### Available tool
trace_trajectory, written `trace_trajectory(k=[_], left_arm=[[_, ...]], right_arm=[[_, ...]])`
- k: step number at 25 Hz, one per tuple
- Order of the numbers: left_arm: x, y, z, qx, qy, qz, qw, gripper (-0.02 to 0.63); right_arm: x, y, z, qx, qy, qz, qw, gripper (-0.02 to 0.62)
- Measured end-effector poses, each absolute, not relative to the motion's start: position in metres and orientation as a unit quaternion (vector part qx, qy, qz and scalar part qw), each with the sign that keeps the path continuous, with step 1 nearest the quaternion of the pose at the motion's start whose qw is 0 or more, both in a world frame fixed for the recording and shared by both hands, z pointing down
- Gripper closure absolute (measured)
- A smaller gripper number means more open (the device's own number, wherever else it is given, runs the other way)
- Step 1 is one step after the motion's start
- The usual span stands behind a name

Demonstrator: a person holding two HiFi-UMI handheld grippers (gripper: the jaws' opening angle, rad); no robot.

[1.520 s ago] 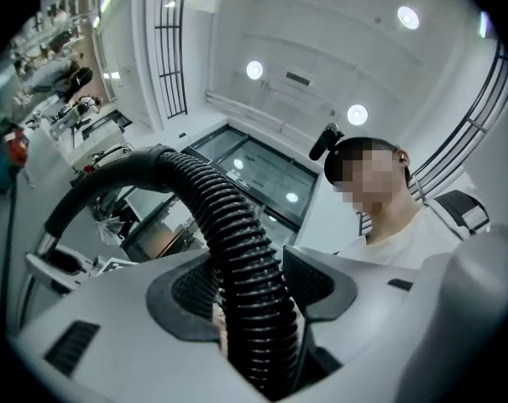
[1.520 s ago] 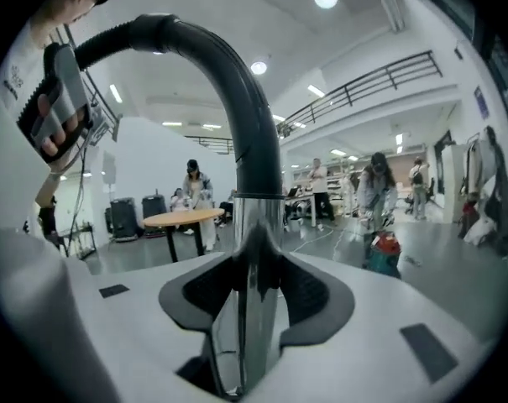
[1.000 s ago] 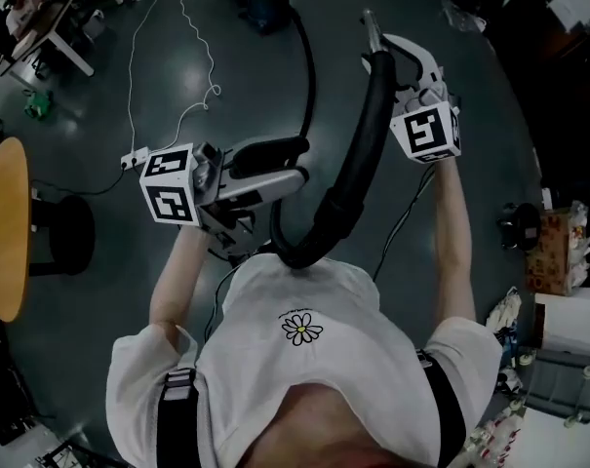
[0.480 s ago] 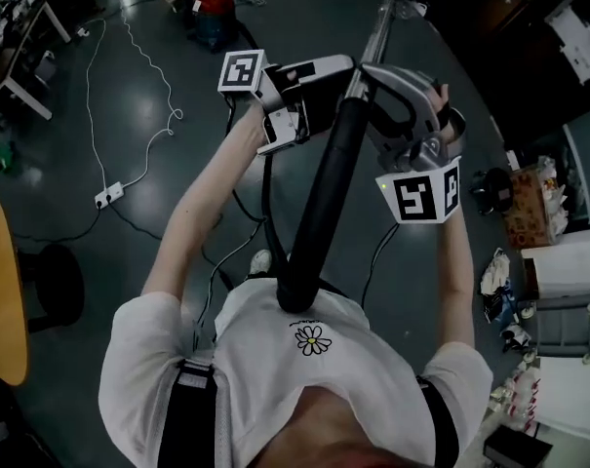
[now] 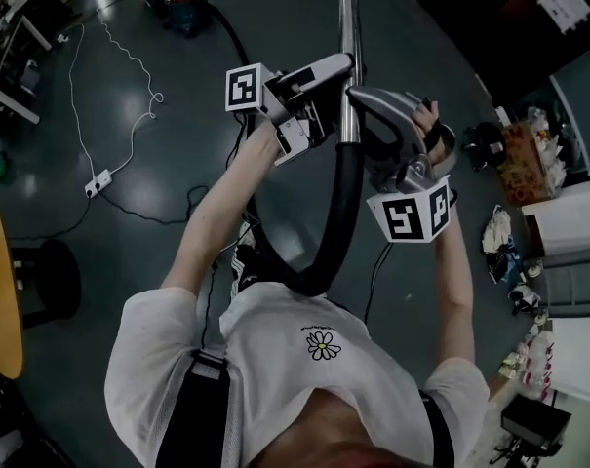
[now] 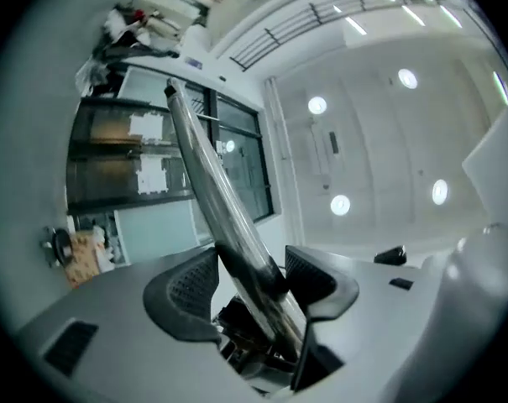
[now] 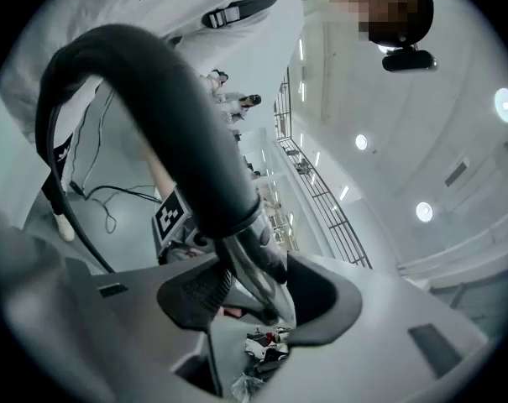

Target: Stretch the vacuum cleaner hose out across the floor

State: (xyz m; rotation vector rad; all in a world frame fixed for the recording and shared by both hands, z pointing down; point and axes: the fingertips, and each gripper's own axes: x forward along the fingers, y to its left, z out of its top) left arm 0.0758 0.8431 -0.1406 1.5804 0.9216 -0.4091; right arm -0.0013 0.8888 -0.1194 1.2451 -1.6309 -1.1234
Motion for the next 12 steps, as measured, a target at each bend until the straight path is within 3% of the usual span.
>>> trace_trajectory(k=[4,7,9,12], left_arm=[[0.064,0.97,-0.143,0.791,0.331,-0.192,0.477,0.385],[0.054,1.037,-0.16,0.797,0.285,-0.247,0.471,0.427],[0.052,1.075,-0.169,0.817,0.262,-0.246,0.45,0.43],[0.049,1.134,-0.182,0.838,0.28,-0.223,0.411,0.43]], right_arm=[[0.028,1.028,-0.085,0.491,-0.556,-0.495,0.452,0.387],[0.101,1.143,-0.091,0.574,-0.523,-0.423,0.467,0.387],[0.141,1.215,-0.104,0.654,-0.607,-0.269,0.363,0.387],[0.137,1.282,-0.129,0.653,-0.755,0.009,0.063,0.387]])
